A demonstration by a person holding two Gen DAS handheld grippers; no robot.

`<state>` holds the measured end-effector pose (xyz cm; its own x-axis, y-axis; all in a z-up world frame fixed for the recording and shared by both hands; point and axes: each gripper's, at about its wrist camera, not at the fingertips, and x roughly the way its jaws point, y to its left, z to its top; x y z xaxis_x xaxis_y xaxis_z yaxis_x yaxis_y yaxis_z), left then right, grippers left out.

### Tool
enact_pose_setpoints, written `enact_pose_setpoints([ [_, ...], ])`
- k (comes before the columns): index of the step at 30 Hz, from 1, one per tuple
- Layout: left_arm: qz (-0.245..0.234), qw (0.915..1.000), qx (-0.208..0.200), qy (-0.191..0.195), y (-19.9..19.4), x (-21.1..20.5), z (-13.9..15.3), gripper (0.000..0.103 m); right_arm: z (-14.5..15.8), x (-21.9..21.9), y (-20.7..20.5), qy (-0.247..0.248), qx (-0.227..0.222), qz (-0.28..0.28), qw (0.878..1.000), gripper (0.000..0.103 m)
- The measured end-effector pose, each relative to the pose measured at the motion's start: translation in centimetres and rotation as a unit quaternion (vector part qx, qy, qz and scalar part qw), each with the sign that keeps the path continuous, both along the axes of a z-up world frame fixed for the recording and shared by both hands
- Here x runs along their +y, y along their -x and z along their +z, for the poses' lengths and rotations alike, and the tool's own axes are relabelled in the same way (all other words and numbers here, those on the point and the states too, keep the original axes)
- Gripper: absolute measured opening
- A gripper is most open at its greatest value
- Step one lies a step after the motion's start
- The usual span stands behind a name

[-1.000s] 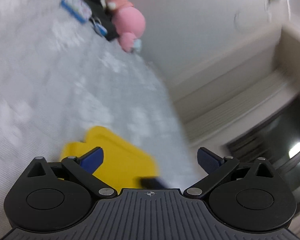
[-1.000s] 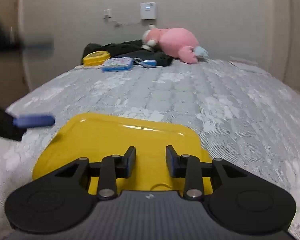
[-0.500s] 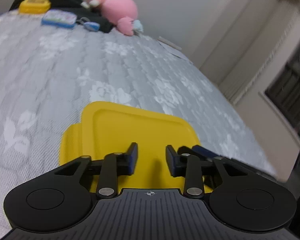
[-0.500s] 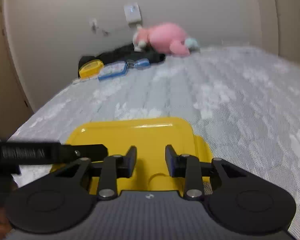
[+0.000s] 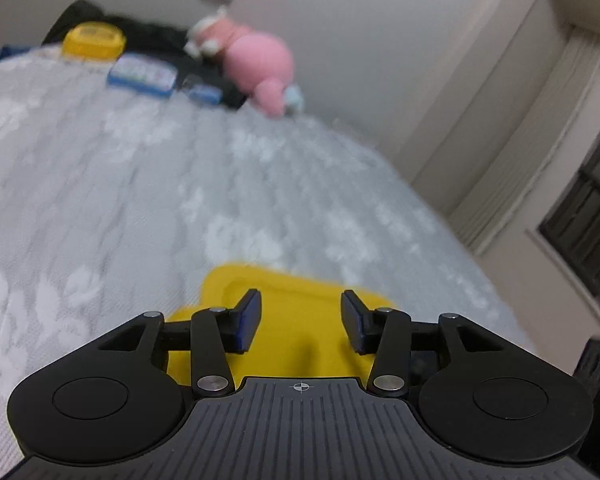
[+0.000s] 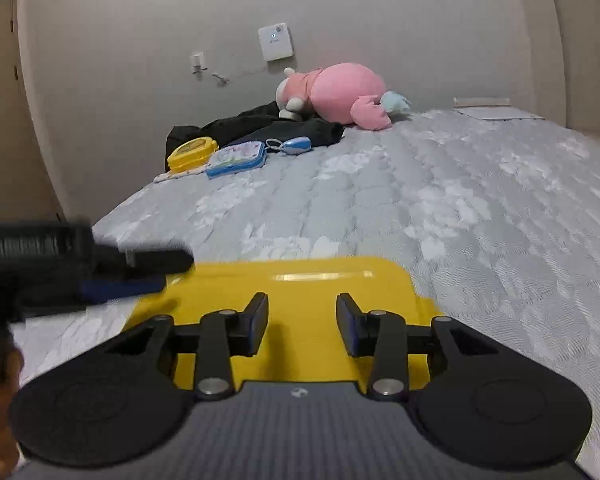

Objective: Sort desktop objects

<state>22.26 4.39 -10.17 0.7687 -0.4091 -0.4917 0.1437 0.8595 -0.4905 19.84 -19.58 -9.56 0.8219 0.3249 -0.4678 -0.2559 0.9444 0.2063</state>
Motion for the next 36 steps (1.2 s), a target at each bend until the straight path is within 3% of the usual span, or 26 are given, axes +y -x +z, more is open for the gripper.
enact_pose_setpoints([
  [1, -0.007, 1.0, 0.005, 0.002, -0.2, 0.0, -0.4, 0.027, -0.1, 0.2, -0.4, 0.0, -0.002, 0.0, 1.0, 0.041],
  [5, -0.028, 0.9995, 0.007, -0.014, -0.4, -0.6, -0.8, 0.022, -0.7, 0.9, -0.4, 0.023, -0.021, 0.019, 0.999, 0.047],
  [9, -0.029, 0.9993, 0.01, -0.02, -0.6, -0.7, -1.2, 0.015, -1.4, 2.5, 0.6, 0.091, -0.045, 0.046, 0.994, 0.064],
  [13, -0.022, 0.9995, 0.022, -0.007, -1.0, -0.1, -1.6, 0.007, -1.6, 2.8, 1.0, 0.09, -0.052, 0.042, 0.994, 0.065],
  [17, -0.025, 0.9993, 0.015, -0.023, -0.7, -0.4, -1.5, 0.007, -1.7, 2.8, 1.3, 0.093, -0.06, 0.043, 0.993, 0.065],
  [20, -0.038, 0.999, 0.023, 0.009, -0.7, 0.0, -1.4, 0.009, -1.3, 2.3, 1.5, 0.085, -0.053, 0.039, 0.994, 0.063],
  [22, -0.042, 0.9975, 0.029, 0.049, -0.5, 0.8, -1.2, 0.041, -0.8, 1.4, 1.7, 0.076, -0.04, 0.029, 0.996, 0.055],
  [24, -0.043, 0.9963, 0.029, 0.068, -0.3, 1.4, -0.9, 0.047, -0.1, 0.5, 1.8, 0.068, -0.017, 0.024, 0.997, 0.053],
  [27, -0.046, 0.9953, 0.04, 0.075, -0.2, 1.5, -1.0, 0.045, 1.2, -0.6, 2.6, 0.057, -0.009, 0.019, 0.998, 0.051],
  [31, -0.053, 0.9966, 0.039, 0.05, -0.4, 0.8, -1.2, 0.033, 0.3, 0.0, 3.1, 0.08, 0.02, 0.052, 0.995, 0.043],
  [33, -0.058, 0.9973, 0.034, 0.03, -0.2, 0.2, -1.1, 0.033, -0.3, 0.9, 3.7, 0.12, -0.011, 0.056, 0.991, 0.043],
  [36, -0.058, 0.9973, 0.033, 0.028, -0.2, 0.2, -1.1, 0.032, -0.1, 0.8, 3.3, 0.107, 0.001, 0.053, 0.993, 0.044],
])
